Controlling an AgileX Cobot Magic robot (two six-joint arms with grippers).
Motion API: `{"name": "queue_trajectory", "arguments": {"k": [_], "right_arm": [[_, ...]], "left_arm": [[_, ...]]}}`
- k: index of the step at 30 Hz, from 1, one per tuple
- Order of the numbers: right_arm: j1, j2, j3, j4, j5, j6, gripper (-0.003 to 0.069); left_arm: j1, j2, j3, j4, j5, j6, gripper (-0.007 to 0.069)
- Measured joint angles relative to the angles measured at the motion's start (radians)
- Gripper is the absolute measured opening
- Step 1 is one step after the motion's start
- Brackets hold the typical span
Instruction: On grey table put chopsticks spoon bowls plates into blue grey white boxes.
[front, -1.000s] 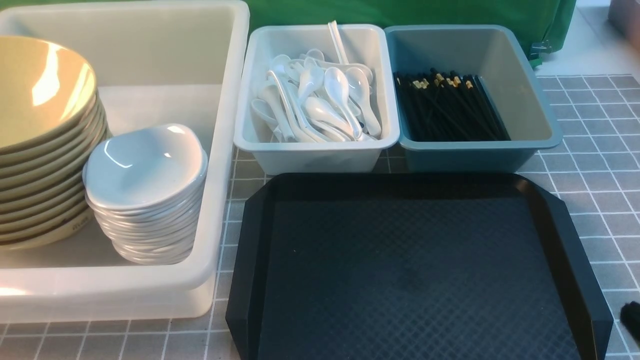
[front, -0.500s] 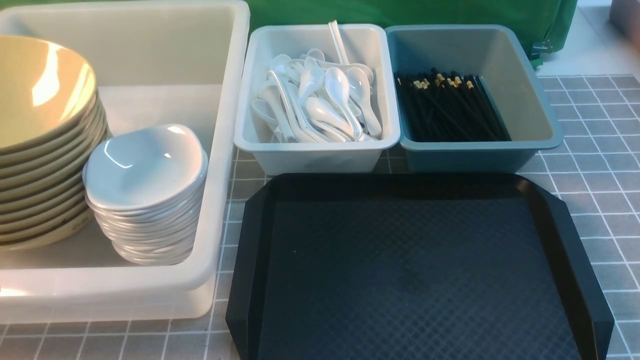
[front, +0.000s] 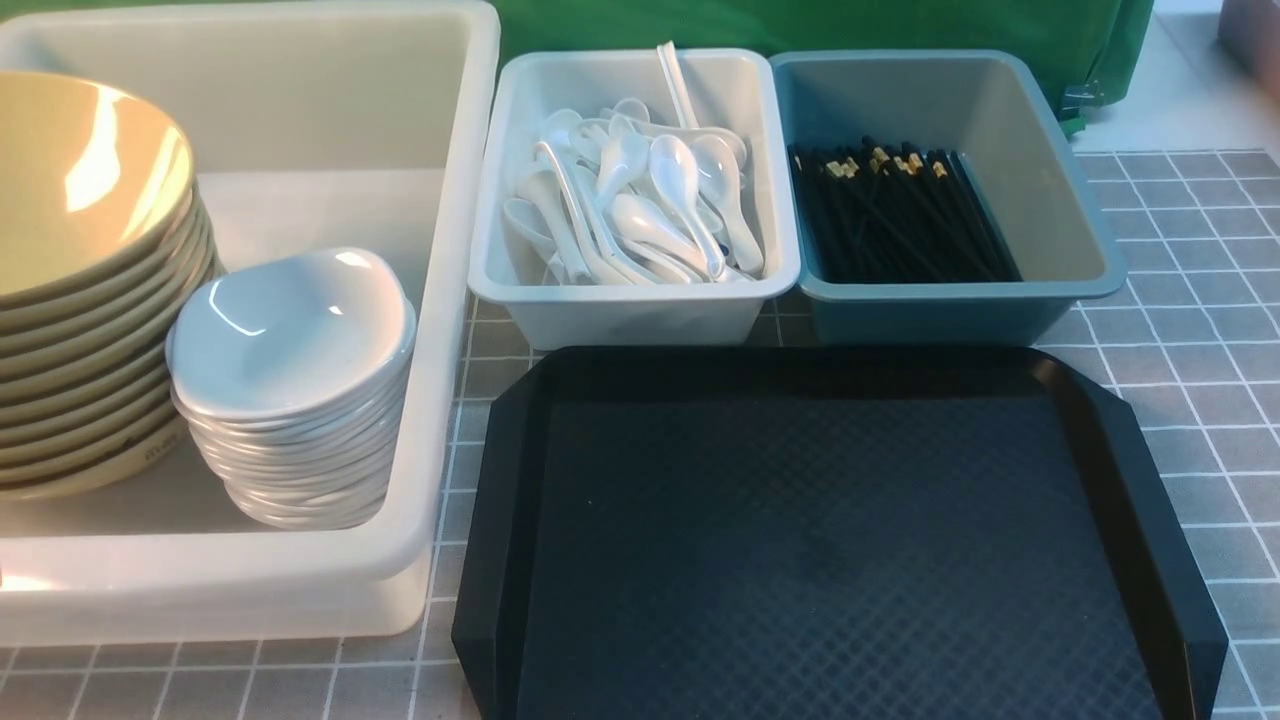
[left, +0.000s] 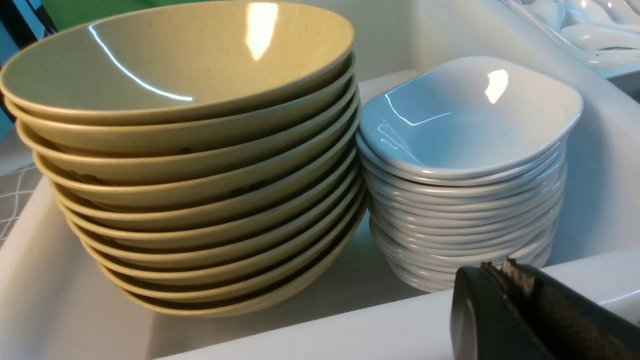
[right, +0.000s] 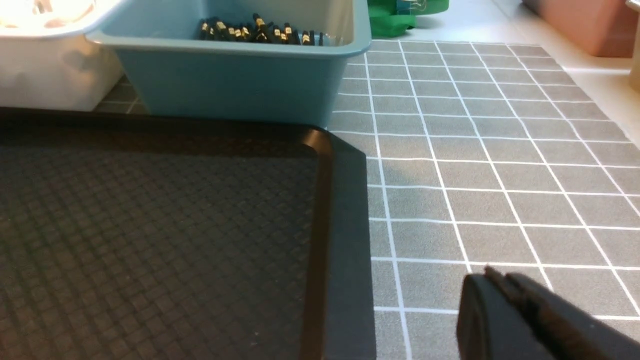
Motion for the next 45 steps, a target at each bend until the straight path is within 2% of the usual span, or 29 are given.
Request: {"name": "queue_trajectory", "arguments": {"k": [7,8,11,14,18,23,45], "right_arm": [[0.0,0.0,0.0,-0.001,0.0,0.0,0.0069],[0.0,0.0,0.0,-0.001,0.0,0.0,0.0071],[-0.001,0.0,0.0,-0.001,0.001,0.001,0.0077],[-0.001,0.0,0.0,-0.002,0.001,0.001,0.0078],[-0.001,0.0,0.0,-0.002,0.001,0.001,0.0078],[-0.001,0.0,0.0,-0.002,0.001,0.001,0.008],[-0.001,0.0,0.0,-0.002,0.001,0.001,0.0108]], "left_arm": [[0.0,-0.049,0.04,0.012,-0.022,0.0,-0.0008],[0.001,-0.093,0.065,0.046,-0.023,-0.009,-0.0008],[0.001,-0.134,0.125,0.088,-0.062,-0.101,-0.0008],[0.001,-0.136,0.225,0.097,-0.108,-0.257,-0.0008],[0.001,-0.136,0.333,0.109,-0.147,-0.317,-0.0008],[0.001,-0.137,0.352,0.096,-0.21,-0.292,-0.0008],[0.001,-0.138,0.353,0.088,-0.22,-0.265,-0.0008]]}}
